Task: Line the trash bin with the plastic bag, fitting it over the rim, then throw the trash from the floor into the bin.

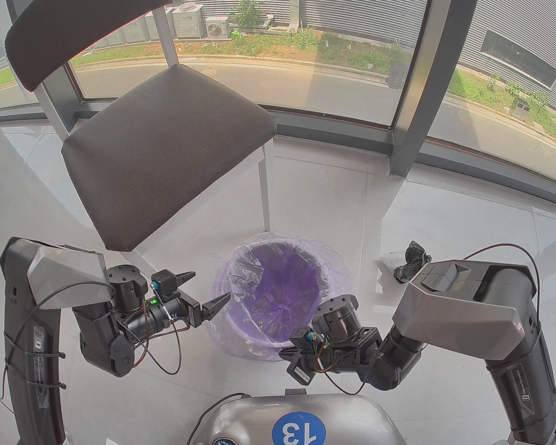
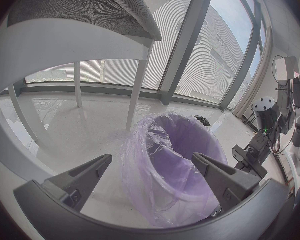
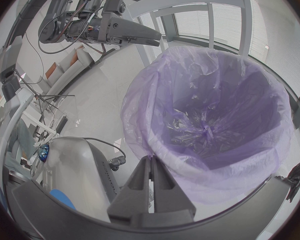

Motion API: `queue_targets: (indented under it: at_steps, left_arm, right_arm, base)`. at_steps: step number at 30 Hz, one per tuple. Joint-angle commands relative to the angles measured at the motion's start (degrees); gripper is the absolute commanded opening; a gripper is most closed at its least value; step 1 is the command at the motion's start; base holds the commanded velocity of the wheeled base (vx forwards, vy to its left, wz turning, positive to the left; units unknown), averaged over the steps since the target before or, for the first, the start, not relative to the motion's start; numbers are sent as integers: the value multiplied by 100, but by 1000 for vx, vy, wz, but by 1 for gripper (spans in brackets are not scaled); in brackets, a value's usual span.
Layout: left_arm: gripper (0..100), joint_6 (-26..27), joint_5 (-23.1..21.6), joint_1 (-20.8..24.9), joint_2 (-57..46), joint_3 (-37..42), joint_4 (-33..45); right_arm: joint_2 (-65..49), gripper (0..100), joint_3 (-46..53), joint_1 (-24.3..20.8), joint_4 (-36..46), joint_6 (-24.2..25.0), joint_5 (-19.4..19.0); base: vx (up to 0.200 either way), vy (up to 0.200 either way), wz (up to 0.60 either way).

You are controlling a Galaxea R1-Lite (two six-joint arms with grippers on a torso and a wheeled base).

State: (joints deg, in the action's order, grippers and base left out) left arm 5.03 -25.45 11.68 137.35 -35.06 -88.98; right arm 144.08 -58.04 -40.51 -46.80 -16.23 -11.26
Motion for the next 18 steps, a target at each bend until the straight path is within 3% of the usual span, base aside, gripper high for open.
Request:
queue_targets:
  at_steps: [1,8,18]
  left_arm:
    - [100,-2,-3,10,11,8,-102]
    - [100,-2,-3,-16,-15,17,-102]
    - [100,-2,-12,-8,-68,69,-102]
  right_arm:
    - [-38,0,126,-133,-49,-30,1]
    - [173,0,-6,-361,-251,-21,63]
    - [226,0,-463,-106,303,14,81]
  base:
    - [0,0,0]
    - [0,0,0]
    - [0,0,0]
